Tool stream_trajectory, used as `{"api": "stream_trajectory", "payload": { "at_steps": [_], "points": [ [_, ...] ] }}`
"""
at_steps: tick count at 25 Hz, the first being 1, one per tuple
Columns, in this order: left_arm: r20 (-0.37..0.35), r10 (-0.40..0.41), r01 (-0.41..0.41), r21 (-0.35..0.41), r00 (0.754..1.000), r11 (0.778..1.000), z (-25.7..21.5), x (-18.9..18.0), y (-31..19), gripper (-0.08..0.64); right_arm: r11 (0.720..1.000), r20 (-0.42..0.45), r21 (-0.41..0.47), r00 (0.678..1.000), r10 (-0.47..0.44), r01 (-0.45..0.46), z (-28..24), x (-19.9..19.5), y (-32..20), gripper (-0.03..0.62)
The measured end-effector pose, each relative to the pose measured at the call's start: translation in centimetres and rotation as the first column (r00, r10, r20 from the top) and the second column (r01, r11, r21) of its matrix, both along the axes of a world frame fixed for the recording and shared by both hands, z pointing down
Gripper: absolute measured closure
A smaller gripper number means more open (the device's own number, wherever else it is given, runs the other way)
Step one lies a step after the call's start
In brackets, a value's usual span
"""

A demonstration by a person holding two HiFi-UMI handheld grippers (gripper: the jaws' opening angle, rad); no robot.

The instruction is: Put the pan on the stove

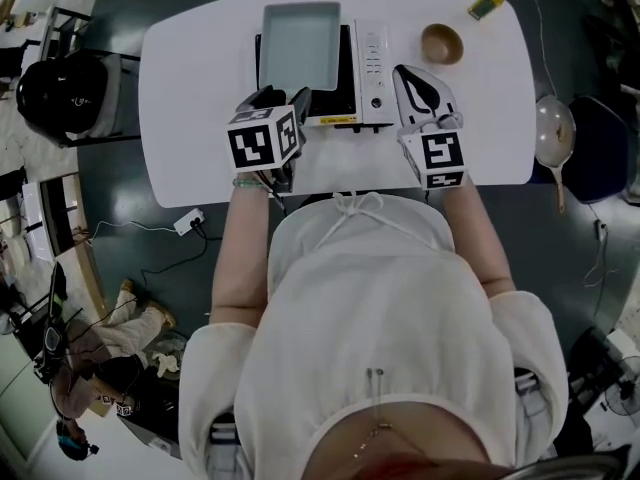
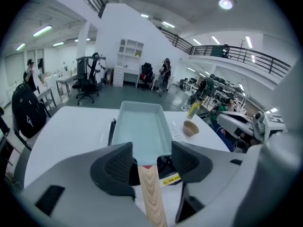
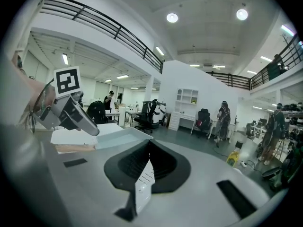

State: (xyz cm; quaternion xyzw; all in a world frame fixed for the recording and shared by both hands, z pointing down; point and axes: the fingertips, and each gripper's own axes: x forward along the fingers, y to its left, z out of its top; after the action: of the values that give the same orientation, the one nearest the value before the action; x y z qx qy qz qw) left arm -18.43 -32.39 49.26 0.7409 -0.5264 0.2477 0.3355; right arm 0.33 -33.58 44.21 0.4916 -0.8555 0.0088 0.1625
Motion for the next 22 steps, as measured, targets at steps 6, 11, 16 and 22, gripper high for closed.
{"api": "stream_trajectory", "payload": {
  "at_steps": [6,11,16,22],
  "points": [
    [0.082,-0.024,0.001,0.269,0.996,0.963,-5.8,-1.6,-1.2,0.493,0.999,0.016,0.051,1.0,0.006,-0.006,-2.3,-1.0,0.1,0.586],
    [0.045,0.034,-0.05,0.421,0.998,0.906,-10.0,-2.0,-1.6,0.532,0.995,0.031,0.1,0.999,0.028,-0.031,-3.8,-1.7,0.3,0.586],
    [0.128,0.112,-0.167,0.61,0.985,0.775,-14.8,-3.7,-1.5,0.532,0.985,0.064,0.161,0.997,0.053,-0.062,-5.7,-2.5,0.3,0.586],
    [0.097,0.212,-0.212,0.75,0.972,0.627,-17.6,-5.3,-0.6,0.532,0.976,0.129,0.201,0.99,0.058,-0.083,-7.0,-3.6,0.1,0.586]
  ]
}}
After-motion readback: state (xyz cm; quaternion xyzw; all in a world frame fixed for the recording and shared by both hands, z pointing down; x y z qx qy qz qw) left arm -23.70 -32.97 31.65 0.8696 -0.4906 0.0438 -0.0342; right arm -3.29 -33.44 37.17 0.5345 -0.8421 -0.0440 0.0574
